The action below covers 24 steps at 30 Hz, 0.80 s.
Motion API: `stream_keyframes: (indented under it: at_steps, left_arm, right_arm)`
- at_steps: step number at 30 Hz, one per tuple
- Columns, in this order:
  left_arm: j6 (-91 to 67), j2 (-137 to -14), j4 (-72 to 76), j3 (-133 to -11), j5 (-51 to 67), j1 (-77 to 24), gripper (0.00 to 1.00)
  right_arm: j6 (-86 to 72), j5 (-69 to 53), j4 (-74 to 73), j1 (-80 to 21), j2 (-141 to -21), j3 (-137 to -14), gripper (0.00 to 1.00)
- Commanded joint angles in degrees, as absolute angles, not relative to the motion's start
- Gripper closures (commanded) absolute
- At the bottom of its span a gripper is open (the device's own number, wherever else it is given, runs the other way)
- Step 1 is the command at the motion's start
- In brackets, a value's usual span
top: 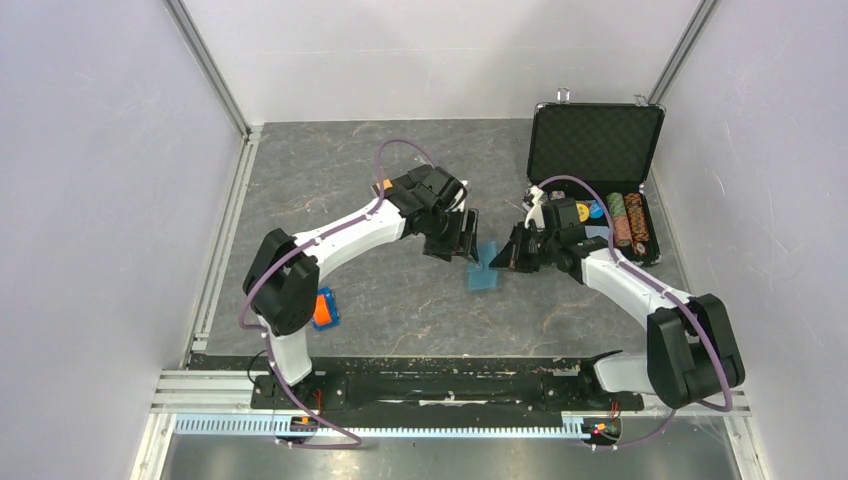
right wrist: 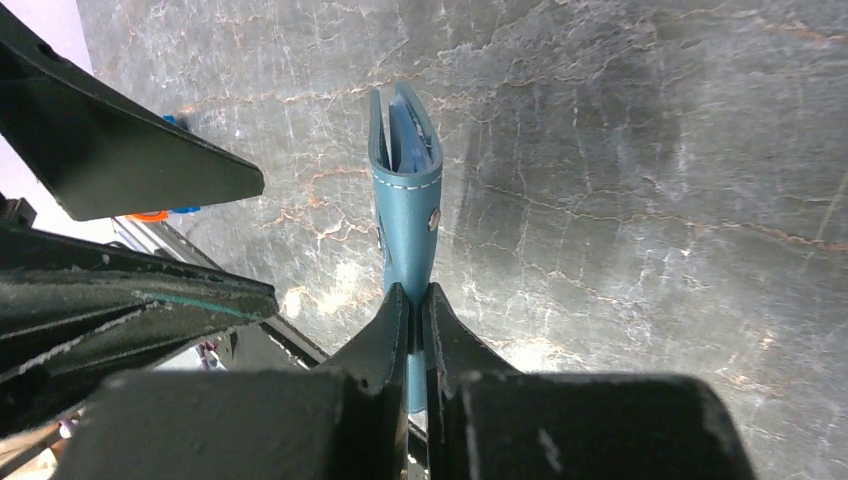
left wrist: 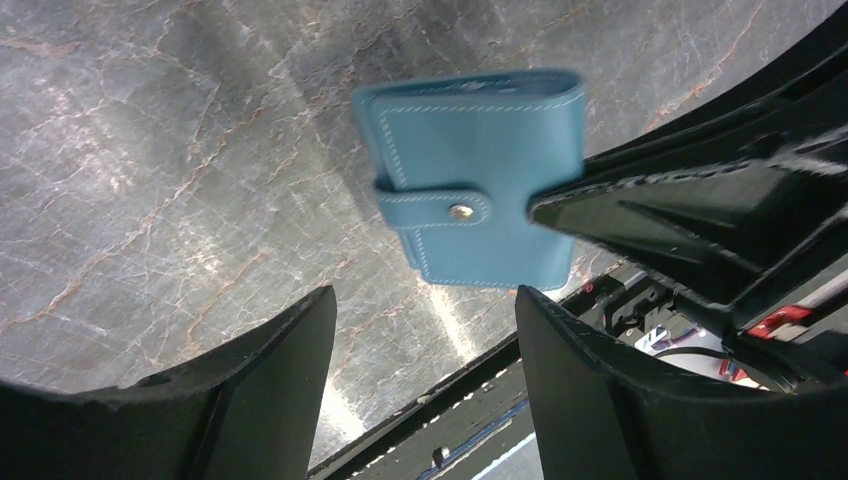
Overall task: Put the credit cards into the card holder
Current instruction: Pick up the card holder from the center of the board.
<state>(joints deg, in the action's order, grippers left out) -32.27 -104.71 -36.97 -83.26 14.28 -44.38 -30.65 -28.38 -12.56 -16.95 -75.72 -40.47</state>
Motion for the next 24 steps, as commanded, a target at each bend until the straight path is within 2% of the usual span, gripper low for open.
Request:
stream_keyframes:
  at_steps: [1, 9, 14, 19, 24]
  left_arm:
    - [-30.8, -107.0, -38.5, -87.3, 13.1, -46.1, 0.28]
    - [-32.0, -111.1, -38.5, -89.9, 13.1, -47.5, 0.32]
    - [-31.7, -113.3, -40.2, -90.1, 11.6, -47.5, 0.43]
    - [-31.8, -114.0, -40.9, -88.8, 8.4, -47.5, 0.48]
    - [-31.1, -113.8, -40.6, -89.6, 8.3, -47.6, 0.46]
  right_arm:
    - [-32.6, -28.1, -10.5, -18.6, -76.4, -43.7, 1.0]
    - [-34.1, -29.9, -9.2, -19.3, -76.6, -43.7, 1.0]
    - [-34.3, -30.3, -9.0, -19.3, -76.4, -43.6, 1.0]
    - [-34.1, -31.5, -8.7, -19.3, -76.3, -43.4, 1.0]
    - [-34.1, -32.0, -8.6, -19.3, -76.2, -42.2, 1.0]
